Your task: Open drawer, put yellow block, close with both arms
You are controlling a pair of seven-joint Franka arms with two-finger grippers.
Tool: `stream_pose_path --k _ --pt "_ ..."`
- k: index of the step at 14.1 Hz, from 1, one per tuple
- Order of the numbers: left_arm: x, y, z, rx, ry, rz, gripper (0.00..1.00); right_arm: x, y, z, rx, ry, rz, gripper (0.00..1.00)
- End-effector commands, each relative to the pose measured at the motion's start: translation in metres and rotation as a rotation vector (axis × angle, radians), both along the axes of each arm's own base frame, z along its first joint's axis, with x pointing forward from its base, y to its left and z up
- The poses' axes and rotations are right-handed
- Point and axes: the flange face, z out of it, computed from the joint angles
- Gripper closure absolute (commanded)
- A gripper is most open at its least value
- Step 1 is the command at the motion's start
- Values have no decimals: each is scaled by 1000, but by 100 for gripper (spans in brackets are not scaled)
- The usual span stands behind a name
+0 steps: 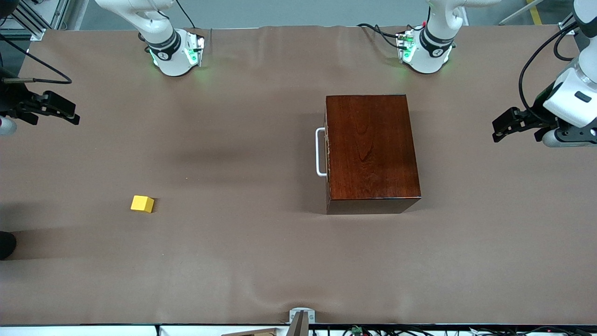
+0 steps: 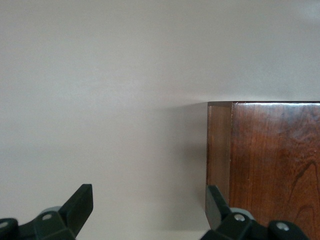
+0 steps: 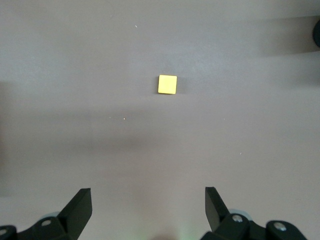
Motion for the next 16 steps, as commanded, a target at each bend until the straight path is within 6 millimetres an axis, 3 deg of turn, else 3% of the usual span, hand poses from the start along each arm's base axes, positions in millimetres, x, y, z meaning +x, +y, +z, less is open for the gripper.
stream_pose_path --k 1,7,11,16 --pt "0 3 5 -13 -1 -4 0 0 -2 5 -15 -5 -5 0" --pt "-2 7 9 1 -5 -5 0 0 -2 5 -15 -6 -5 0" --pt "-8 -9 14 -9 6 -26 0 0 -2 5 -15 -6 -5 0" --pt "-21 -104 24 -33 -9 -170 0 0 -2 5 -15 -6 -5 0"
